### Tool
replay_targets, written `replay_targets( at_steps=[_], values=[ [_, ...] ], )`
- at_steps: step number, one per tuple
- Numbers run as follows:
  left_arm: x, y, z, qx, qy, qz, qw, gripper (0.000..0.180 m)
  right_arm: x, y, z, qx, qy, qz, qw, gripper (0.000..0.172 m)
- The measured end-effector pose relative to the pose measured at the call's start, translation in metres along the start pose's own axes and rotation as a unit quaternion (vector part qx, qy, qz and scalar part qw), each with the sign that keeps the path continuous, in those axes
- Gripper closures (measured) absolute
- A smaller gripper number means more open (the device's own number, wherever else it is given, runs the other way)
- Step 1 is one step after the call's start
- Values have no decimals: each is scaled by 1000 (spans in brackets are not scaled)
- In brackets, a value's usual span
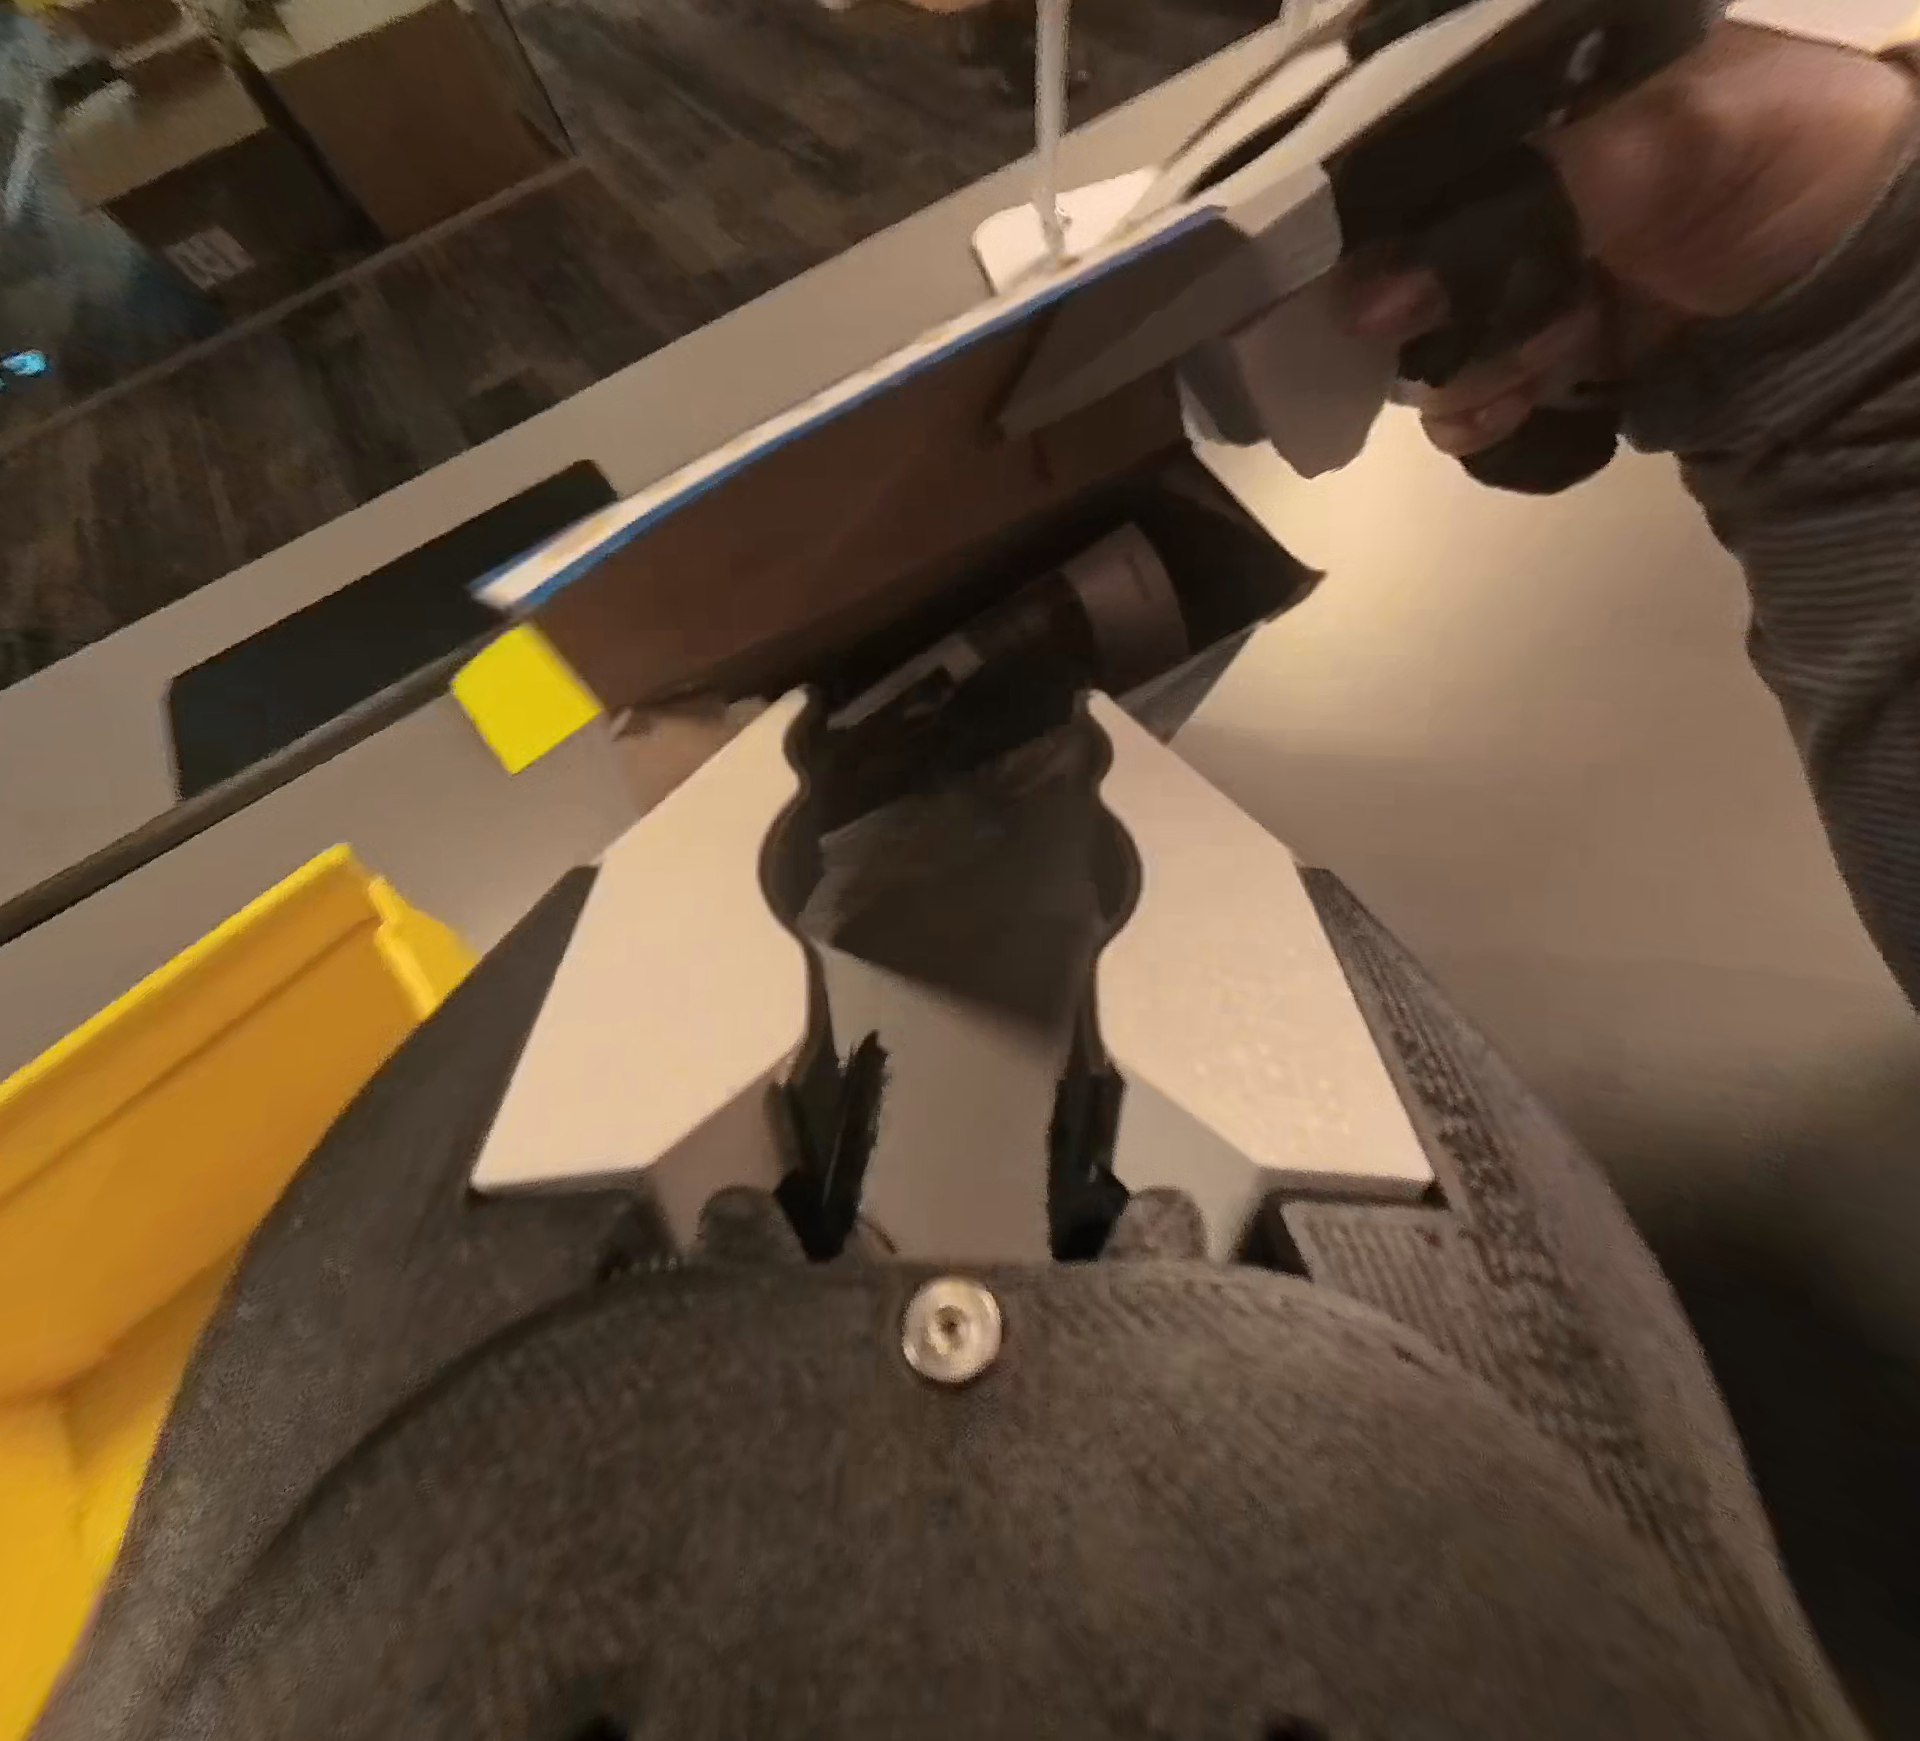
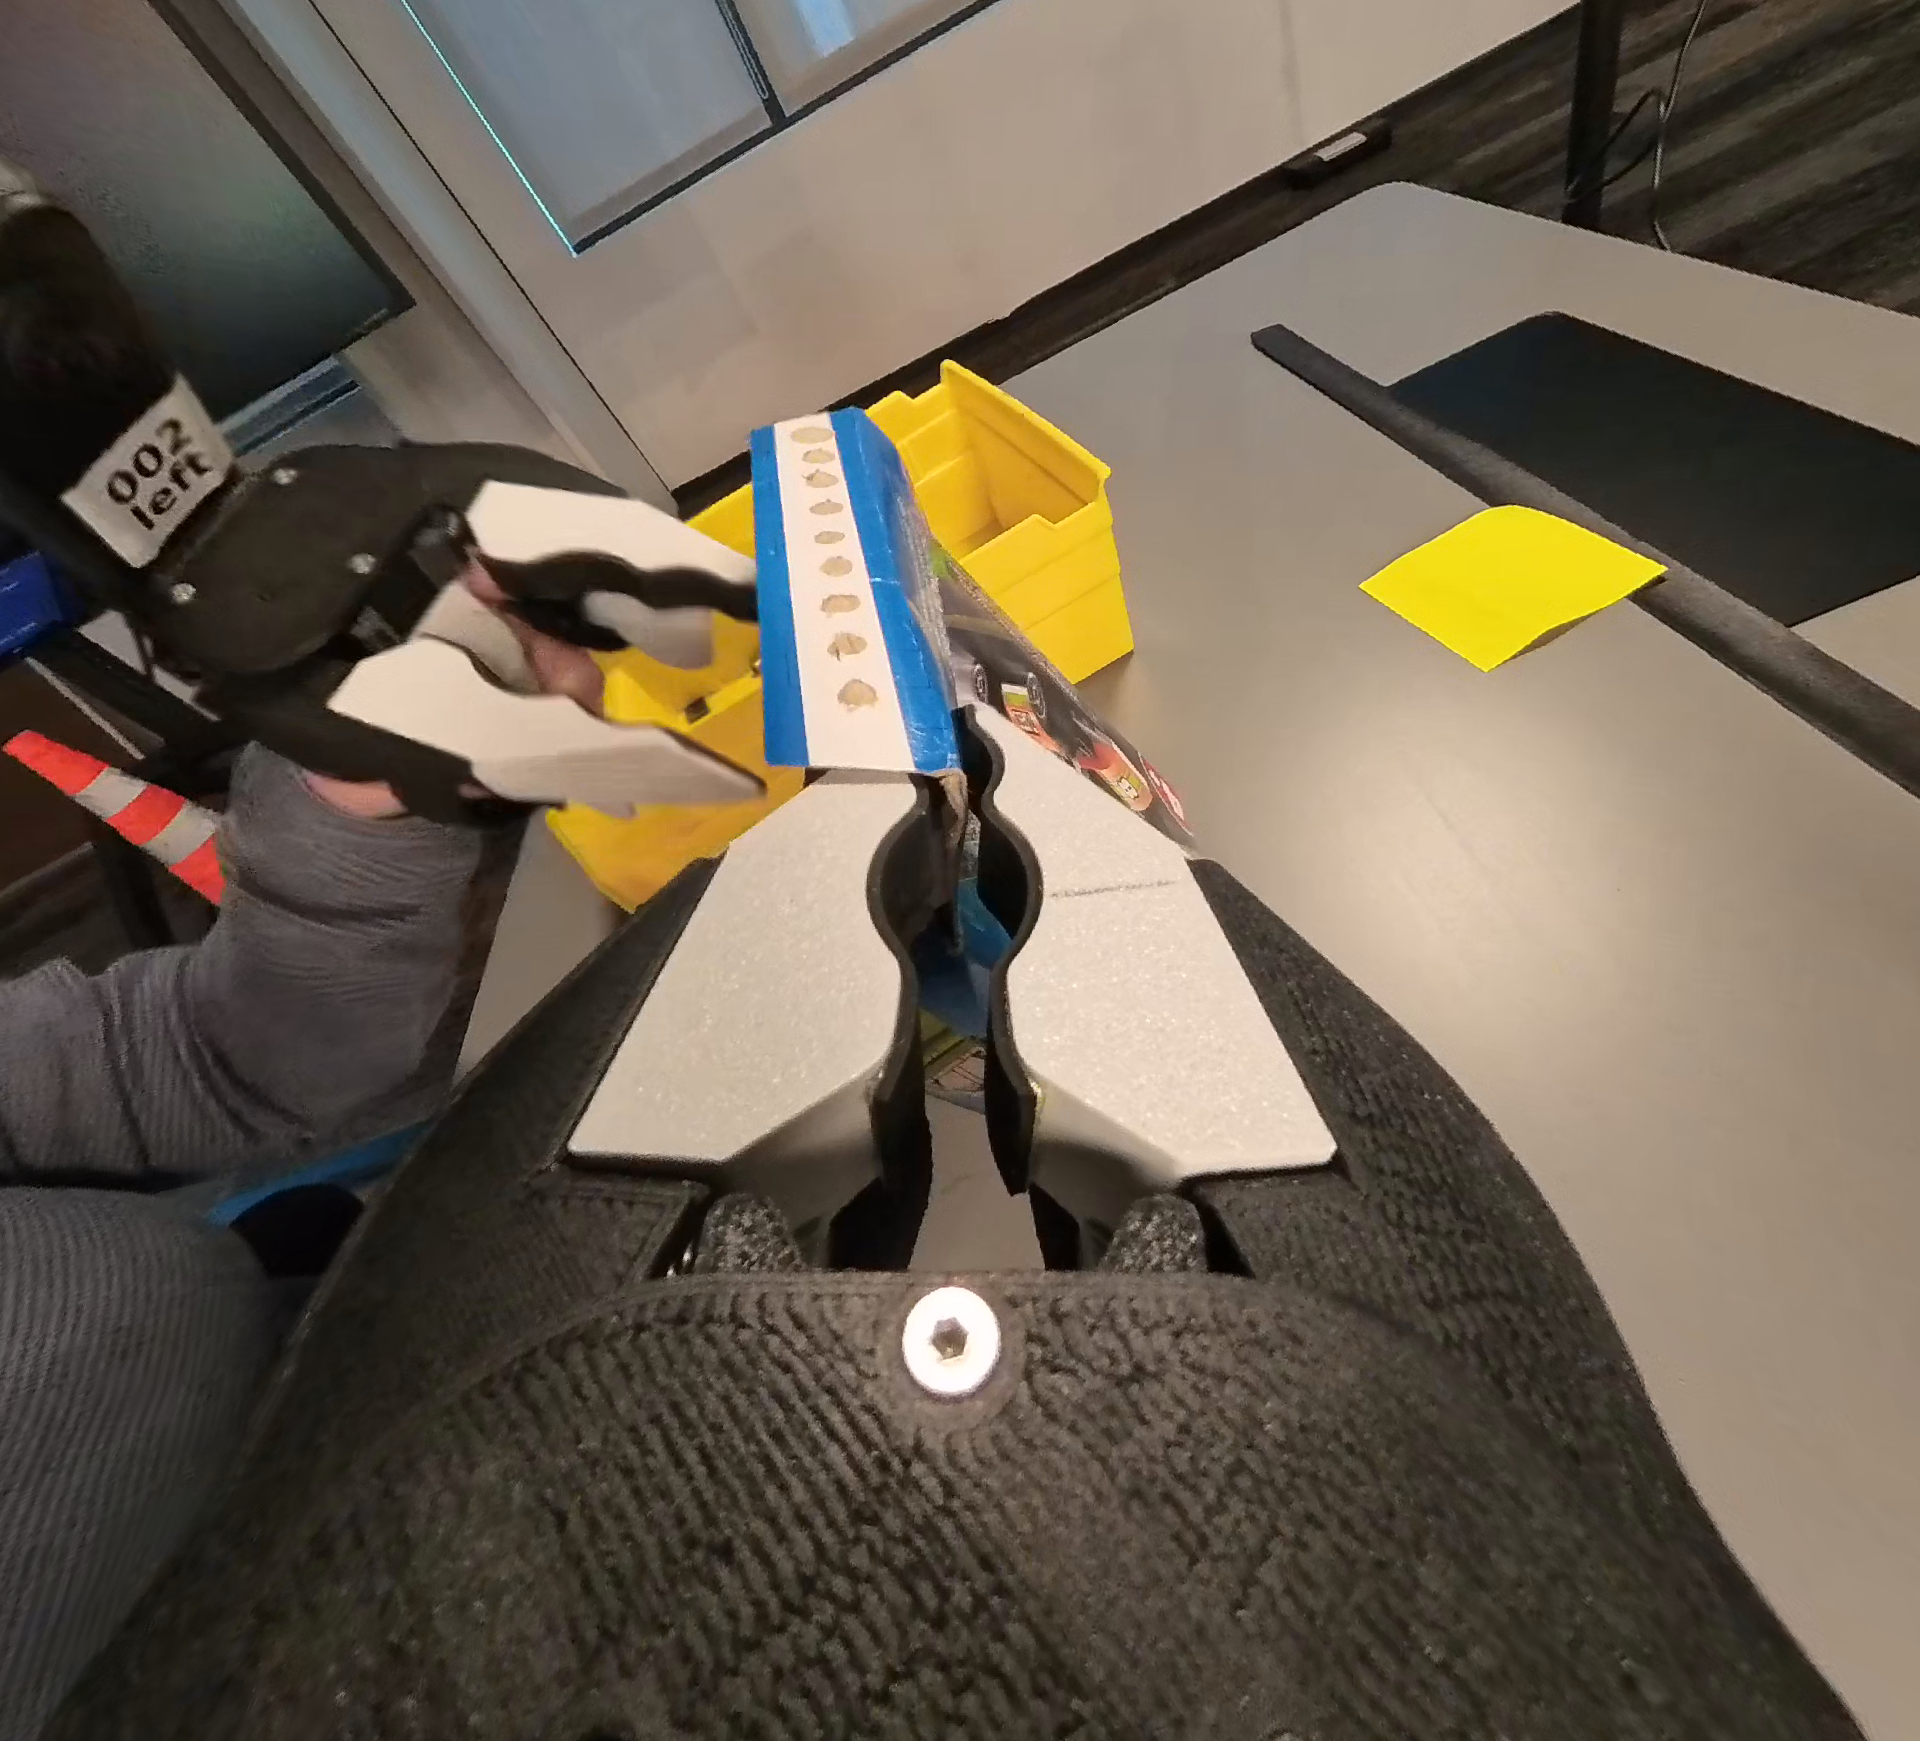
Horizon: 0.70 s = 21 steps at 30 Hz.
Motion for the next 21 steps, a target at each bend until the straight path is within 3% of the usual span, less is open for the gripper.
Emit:
replay_targets(
  at_steps=[5, 9, 14, 17, 21],
  values=[
    [69, -35, -15, 71, 40, 124, 989, 139, 0, 1, 0, -4, 3, 1, 1000, 172],
    [109, -67, -51, 132, -30, 193, 972, 139, 0, 2, 0, -5, 5, 0, 1000, 172],
    [109, -74, -110, 221, -227, 112, 942, 138, -1, 2, 0, -5, 4, -3, 1000, 172],
    [98, -65, -131, 223, -298, 53, 926, 143, -1, 1, 0, -4, 4, -6, 1000, 172],
    [86, -60, -145, 193, -379, 27, 905, 141, -1, 1, 0, -3, 2, -8, 1000, 172]
  ],
)
Point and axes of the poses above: each gripper's, where its closed fingertips meet, x back along the fingers, z out of its top, y = z × x across the jaws, the point moved 10 cm from there along x, back along the fingers, and after that the axes turned 9 degrees about y, right-handed, at the moved point
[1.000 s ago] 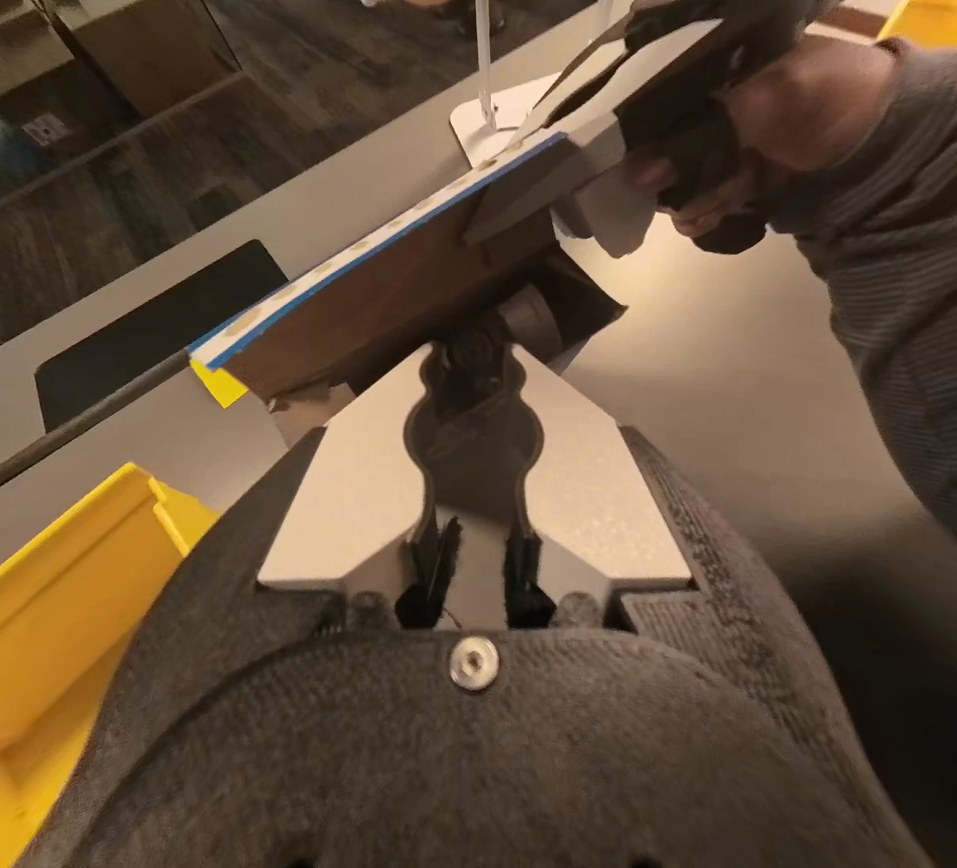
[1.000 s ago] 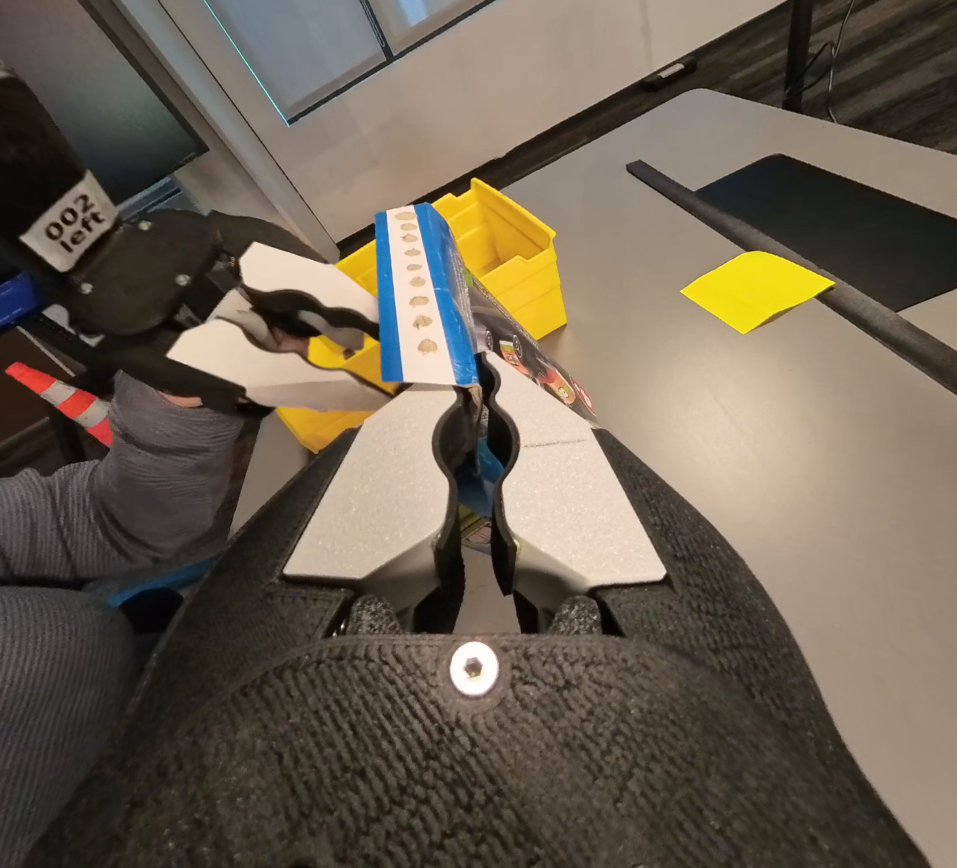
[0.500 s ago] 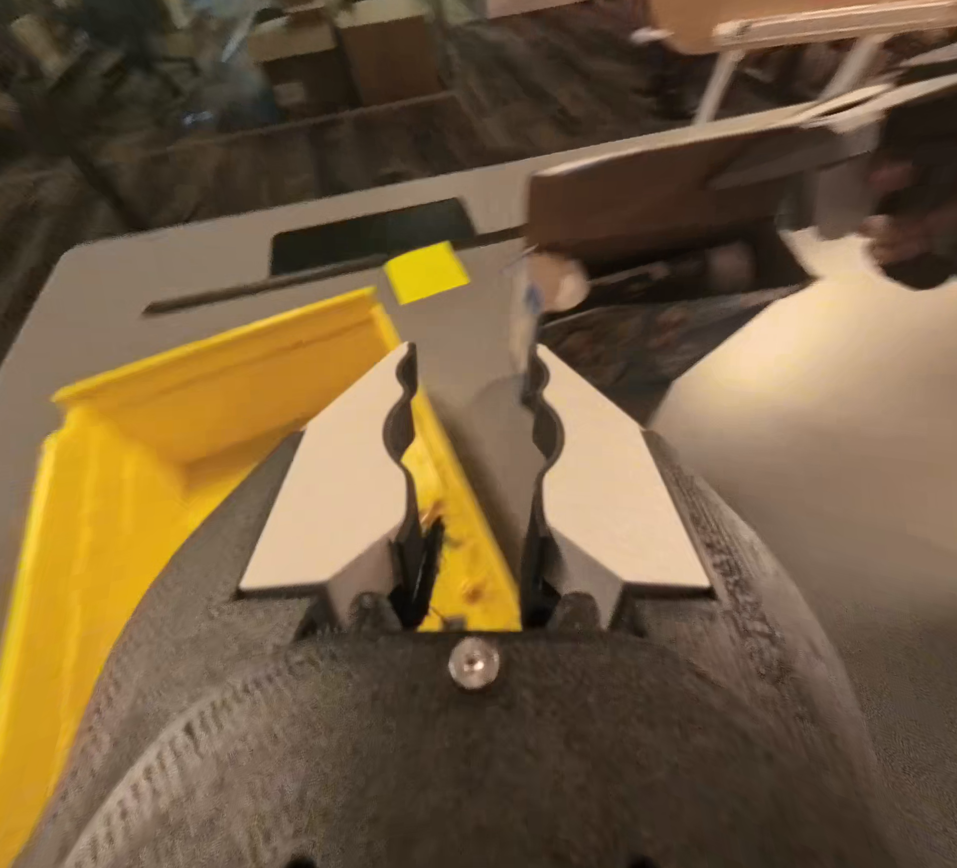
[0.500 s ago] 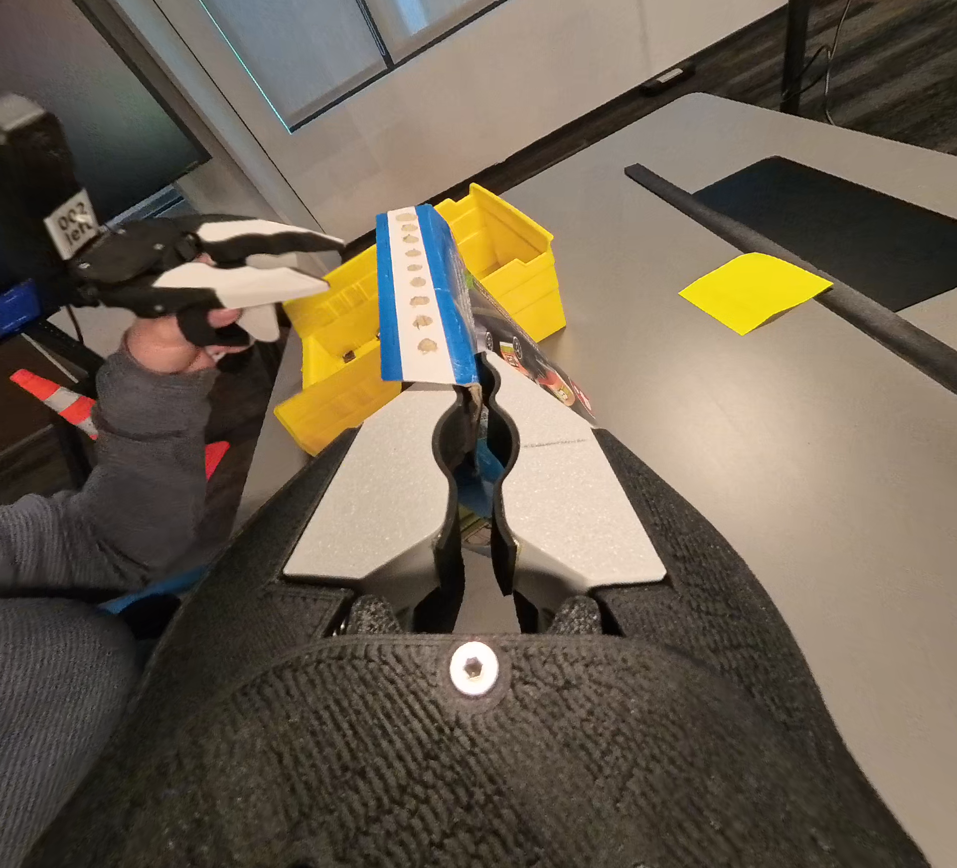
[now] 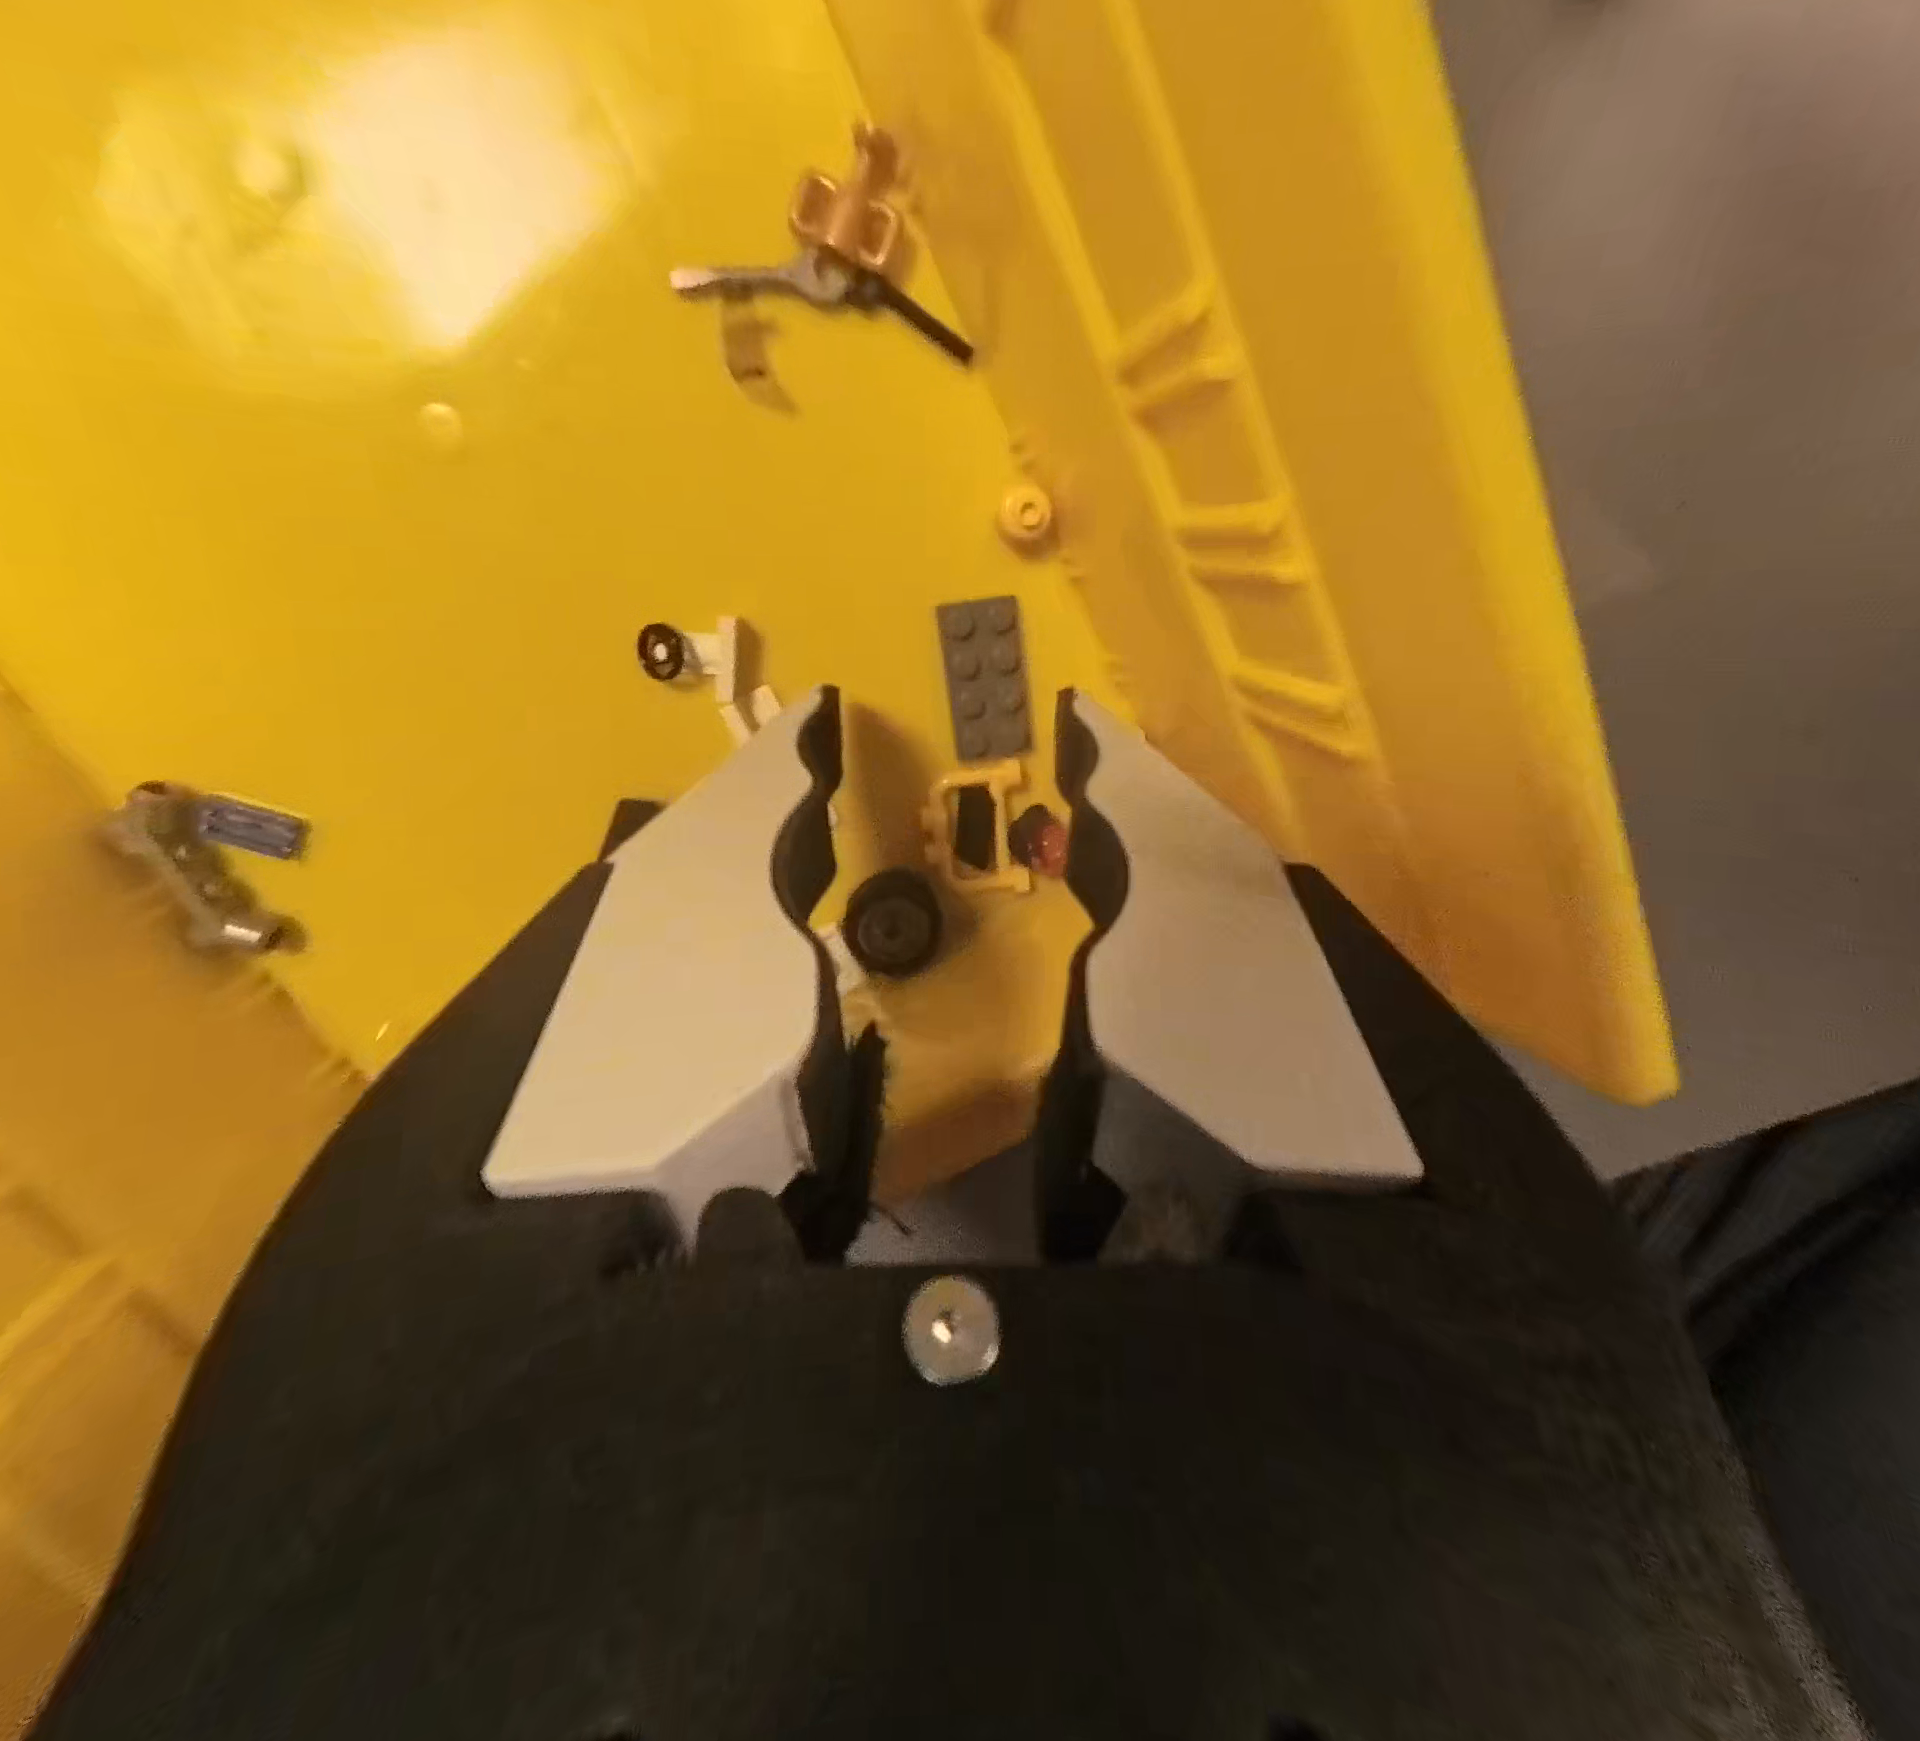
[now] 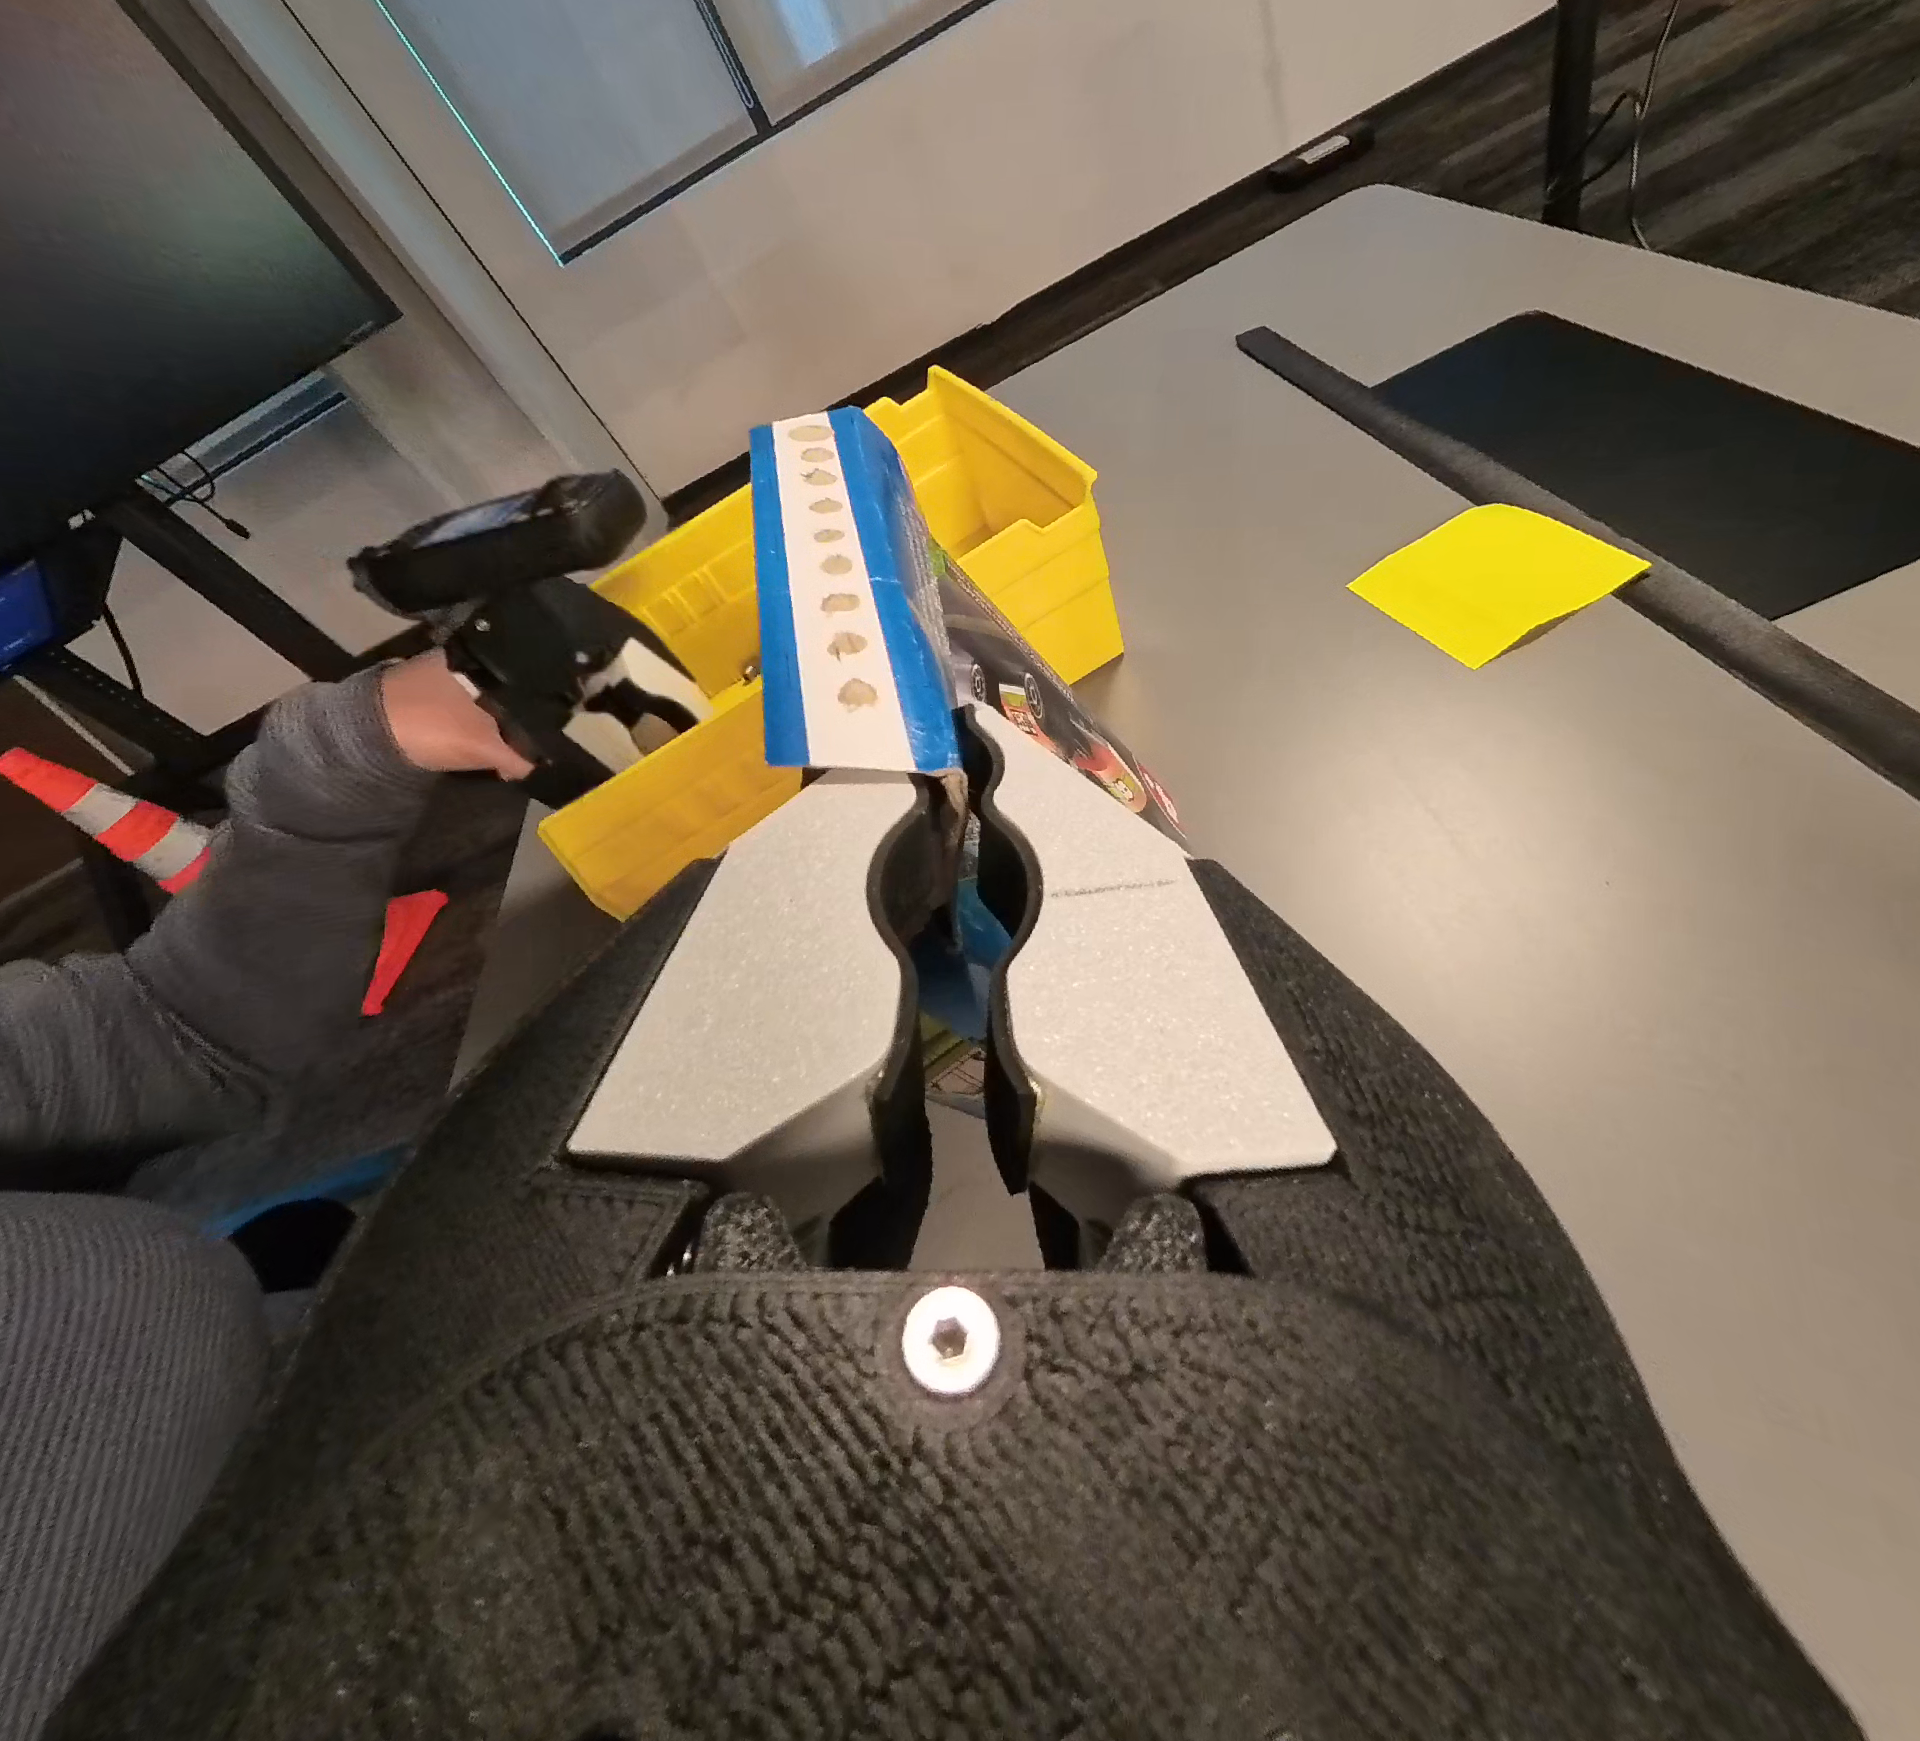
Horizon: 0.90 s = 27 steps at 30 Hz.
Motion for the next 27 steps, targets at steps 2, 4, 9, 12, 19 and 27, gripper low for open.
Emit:
replay_targets(
  at_steps=[2, 4, 9, 12, 19, 27],
  values=[
    [-4, 2, 4, -9, -8, -9, 1000, 140, 0, 0, 0, 1, -1, -1, 1000, 172],
    [-6, 1, 7, -19, -23, 6, 1000, 140, 0, -1, 0, 2, -2, -2, 1000, 172],
    [-12, -2, 11, -16, -56, 13, 998, 145, 0, -1, 0, 3, -4, -2, 1000, 172],
    [-13, -3, 13, -13, -62, 17, 998, 147, 0, -1, 0, 3, -4, -1, 1000, 172],
    [-9, 7, 8, -64, -56, 22, 996, 170, 0, -1, 0, 3, -5, 3, 1000, 172],
    [49, 4, 13, -12, 237, 92, 967, 170, 0, 0, -1, 2, -4, 6, 1000, 172]
  ],
)
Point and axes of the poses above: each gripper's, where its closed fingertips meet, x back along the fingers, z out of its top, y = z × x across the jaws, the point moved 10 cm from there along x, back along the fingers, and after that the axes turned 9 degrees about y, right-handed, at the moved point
